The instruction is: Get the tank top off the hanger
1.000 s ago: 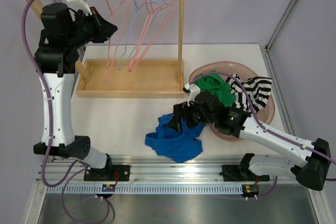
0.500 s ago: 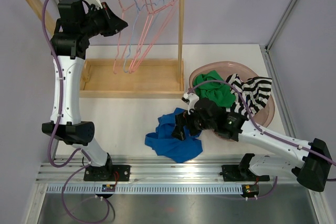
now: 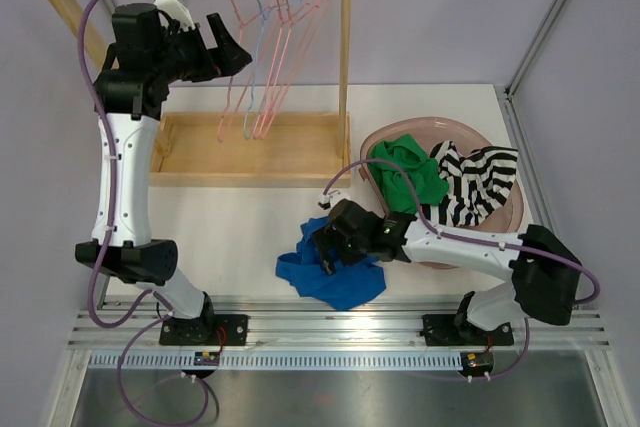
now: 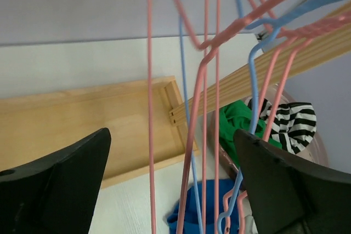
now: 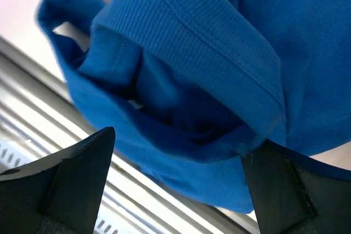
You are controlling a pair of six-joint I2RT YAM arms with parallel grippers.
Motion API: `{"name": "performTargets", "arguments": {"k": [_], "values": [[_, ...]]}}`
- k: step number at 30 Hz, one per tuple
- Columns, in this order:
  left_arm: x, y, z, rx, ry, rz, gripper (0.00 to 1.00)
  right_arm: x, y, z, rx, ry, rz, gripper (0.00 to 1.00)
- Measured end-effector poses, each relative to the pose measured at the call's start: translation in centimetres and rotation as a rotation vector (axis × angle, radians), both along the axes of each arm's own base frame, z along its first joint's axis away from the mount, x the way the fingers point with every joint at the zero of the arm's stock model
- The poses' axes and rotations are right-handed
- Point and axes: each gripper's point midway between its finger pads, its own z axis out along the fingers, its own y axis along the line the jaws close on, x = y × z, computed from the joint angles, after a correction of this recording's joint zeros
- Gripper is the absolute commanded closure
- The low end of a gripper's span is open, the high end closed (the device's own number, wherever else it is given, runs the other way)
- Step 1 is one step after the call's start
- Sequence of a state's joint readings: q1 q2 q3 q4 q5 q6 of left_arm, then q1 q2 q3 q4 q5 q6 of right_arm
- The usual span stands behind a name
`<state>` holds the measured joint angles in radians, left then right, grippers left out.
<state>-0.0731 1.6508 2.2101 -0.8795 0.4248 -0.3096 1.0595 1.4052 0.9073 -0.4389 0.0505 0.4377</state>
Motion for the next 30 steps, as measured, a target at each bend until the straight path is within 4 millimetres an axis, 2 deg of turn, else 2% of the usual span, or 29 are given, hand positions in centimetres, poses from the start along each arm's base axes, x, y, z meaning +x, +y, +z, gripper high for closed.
{"name": "performTargets", "arguments": {"k": [5, 9, 11, 12, 13, 14, 16, 17, 20, 22, 24, 28, 30], "values": [[-3.5, 2.5, -1.2, 0.058, 0.036, 0.125, 0.01, 0.5, -0.1, -3.5, -0.123, 0.007, -0.027, 0.01], [-8.0, 4.8, 0.3, 0.093, -0.031, 0.236, 0.01, 0.8, -0.7, -6.8, -0.230, 0.019, -0.054, 0.02], [-10.3, 5.9, 0.9, 0.101, -0.071, 0.286, 0.01, 1.1, -0.1, -6.8, -0.226, 0.005, -0.059, 0.15], [-11.7, 6.6, 1.2, 0.107, -0.098, 0.324, 0.01, 1.3, 0.2, -6.9, -0.220, -0.004, -0.060, 0.25], [-12.7, 7.3, 1.2, 0.110, -0.122, 0.357, 0.01, 1.5, 0.5, -6.9, -0.214, -0.011, -0.059, 0.42], [-13.6, 7.8, 1.2, 0.111, -0.141, 0.383, 0.01, 1.6, 0.8, -6.8, -0.204, -0.018, -0.054, 0.71], [-15.7, 8.9, 0.6, 0.114, -0.177, 0.440, 0.01, 1.9, 1.6, -6.7, -0.176, -0.026, -0.054, 0.92], [-16.7, 9.4, 0.4, 0.112, -0.199, 0.464, 0.01, 1.9, 1.7, -6.6, -0.169, -0.031, -0.052, 1.00], [-18.8, 10.2, -1.0, 0.100, -0.252, 0.506, 0.01, 2.0, 1.9, -6.0, -0.156, -0.042, -0.052, 1.00], [-19.7, 10.5, -2.4, 0.094, -0.275, 0.522, 0.01, 2.0, 1.6, -5.3, -0.150, -0.048, -0.054, 1.00], [-19.7, 10.6, -3.9, 0.101, -0.265, 0.527, 0.01, 2.1, 1.1, -3.4, -0.131, -0.075, -0.062, 1.00], [-18.2, 10.6, -8.3, 0.144, -0.186, 0.533, 0.01, 3.2, 0.1, 3.1, -0.063, -0.185, -0.106, 1.00], [-17.7, 10.7, -10.5, 0.170, -0.136, 0.534, 0.01, 4.1, -0.4, 7.5, -0.022, -0.259, -0.144, 1.00]]}}
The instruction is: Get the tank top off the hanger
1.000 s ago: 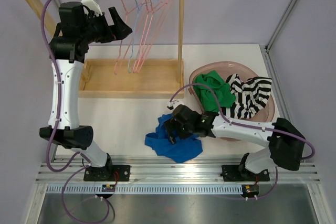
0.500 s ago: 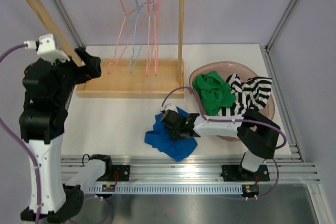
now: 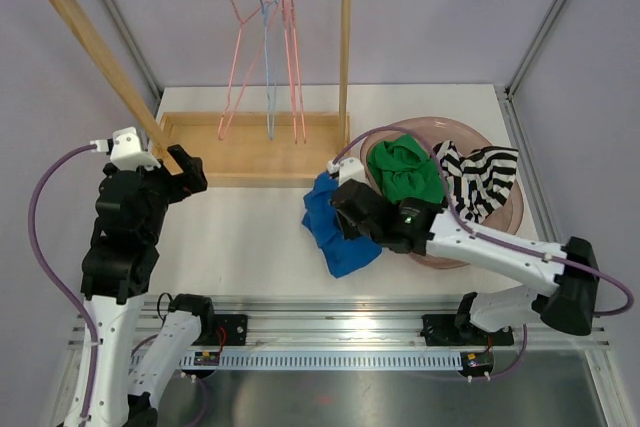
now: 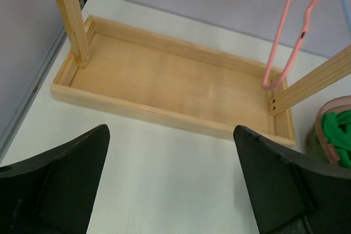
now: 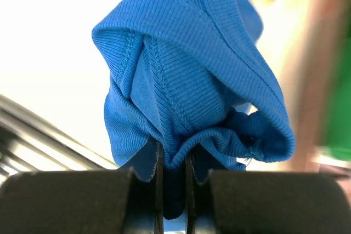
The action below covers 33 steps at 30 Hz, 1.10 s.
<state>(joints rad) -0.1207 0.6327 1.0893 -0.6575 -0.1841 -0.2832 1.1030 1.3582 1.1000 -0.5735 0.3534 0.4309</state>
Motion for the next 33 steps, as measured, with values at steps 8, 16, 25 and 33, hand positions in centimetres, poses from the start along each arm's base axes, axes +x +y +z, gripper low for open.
{"name": "performTargets", "arguments": {"k": [8, 16, 25, 33], "values": [[0.2, 0.1, -0.6, 0.014, 0.006, 0.012, 0.01, 4.7, -8.0, 13.4, 0.062, -0.255, -0.268, 1.00], [0.1, 0.6, -0.2, 0.017, -0.013, 0.036, 0.01, 10.5, -21.5, 14.1, -0.100, -0.296, -0.675, 1.00], [0.2, 0.6, -0.7, 0.031, -0.002, 0.037, 0.01, 14.7, -26.5, -0.2, -0.180, 0.066, -0.801, 0.98], [0.1, 1.1, -0.7, 0.044, -0.002, 0.067, 0.01, 14.9, -25.0, -11.2, -0.139, 0.332, -0.740, 0.92]]}}
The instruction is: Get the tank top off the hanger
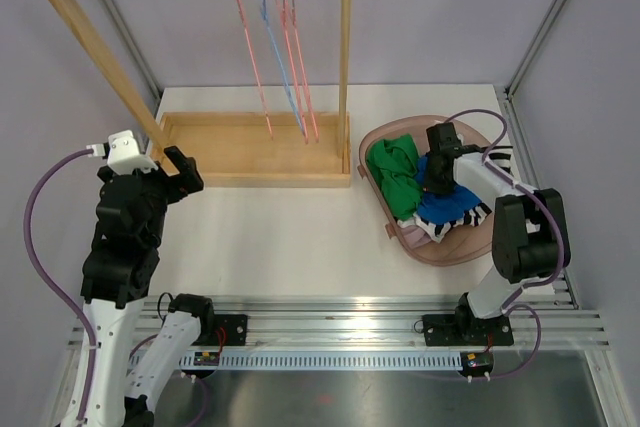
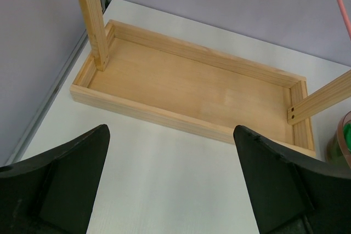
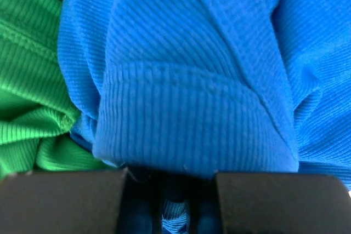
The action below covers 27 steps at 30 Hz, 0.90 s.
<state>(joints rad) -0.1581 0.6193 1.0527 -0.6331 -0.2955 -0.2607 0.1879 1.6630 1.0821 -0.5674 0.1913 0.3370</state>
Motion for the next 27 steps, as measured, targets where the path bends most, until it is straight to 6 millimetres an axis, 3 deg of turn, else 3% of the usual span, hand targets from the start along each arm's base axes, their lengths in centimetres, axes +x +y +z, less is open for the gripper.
{"name": "performTargets", "arguments": {"k": [3, 5, 6, 7, 11, 16, 21, 27], "values": [[0.0, 0.1, 0.0, 0.001, 0.001, 0.006, 0.01, 0.7, 0.4, 0.4, 0.042, -0.021, 0.001, 0.70], [0.0, 0.1, 0.0, 0.001, 0.001, 0.006, 0.01, 0.8, 0.7, 0.9, 0.063, -0.033, -0.001, 0.45], [0.0, 0.1, -0.1, 0.002, 0.004, 0.006, 0.01, 0.8, 0.9, 1.4, 0.071, -0.036, 0.001, 0.31], [0.1, 0.1, -0.1, 0.002, 0.008, 0.006, 0.01, 0.7, 1.0, 2.0, 0.079, -0.046, 0.000, 0.04], [0.5, 0.0, -0.9, 0.009, 0.058, 0.005, 0.01, 0.6, 1.0, 6.8, 0.090, -0.125, 0.007, 0.01], [0.7, -0.1, -2.8, 0.017, 0.150, 0.004, 0.01, 0.1, 0.5, 15.7, 0.103, -0.324, 0.017, 0.01], [0.2, -0.1, -3.8, 0.026, 0.218, 0.003, 0.01, -2.9, -0.1, 24.0, 0.120, -0.526, 0.048, 0.00], [-0.9, -0.1, -4.0, 0.027, 0.233, -0.010, 0.01, -8.0, -1.2, 30.7, 0.116, -0.717, 0.083, 0.01]]}}
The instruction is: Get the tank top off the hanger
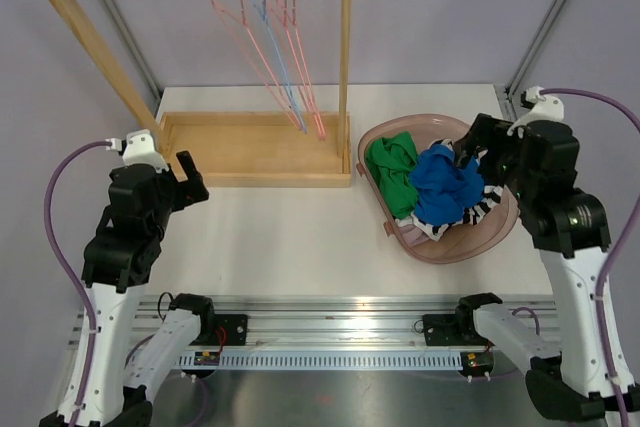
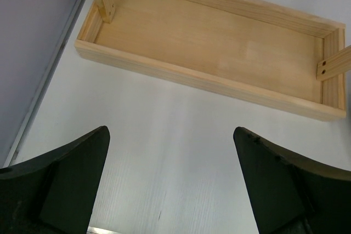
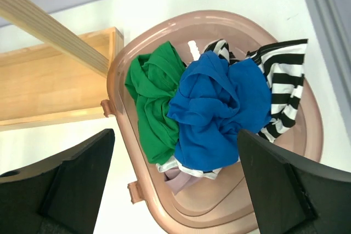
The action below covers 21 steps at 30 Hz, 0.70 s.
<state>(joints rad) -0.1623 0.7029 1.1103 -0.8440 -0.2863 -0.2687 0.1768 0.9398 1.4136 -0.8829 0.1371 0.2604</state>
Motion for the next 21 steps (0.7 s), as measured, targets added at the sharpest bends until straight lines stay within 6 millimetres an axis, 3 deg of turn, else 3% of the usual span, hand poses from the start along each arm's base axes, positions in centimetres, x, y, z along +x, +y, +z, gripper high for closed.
{"name": "performTargets", "arguments": {"k": [6, 13, 17, 21], "values": [[-2.2, 0.0, 1.0, -0.006, -0.058, -0.018, 0.01, -4.3, -1.5, 1.7, -0.042, -0.043, -0.015, 0.00], [-3.6, 0.2, 0.6, -0.010, -0.079, -0.021, 0.01, -7.8, -2.3, -0.6, -0.067, -0.032, -0.010, 0.01], [-4.0, 0.3, 0.1, -0.011, -0.079, -0.023, 0.01, -9.3, -2.6, -0.5, -0.063, -0.076, -0.011, 0.01], [-4.2, 0.1, -0.1, -0.015, -0.079, -0.032, 0.01, -9.4, -2.5, -0.7, -0.060, -0.082, -0.008, 0.01]]}}
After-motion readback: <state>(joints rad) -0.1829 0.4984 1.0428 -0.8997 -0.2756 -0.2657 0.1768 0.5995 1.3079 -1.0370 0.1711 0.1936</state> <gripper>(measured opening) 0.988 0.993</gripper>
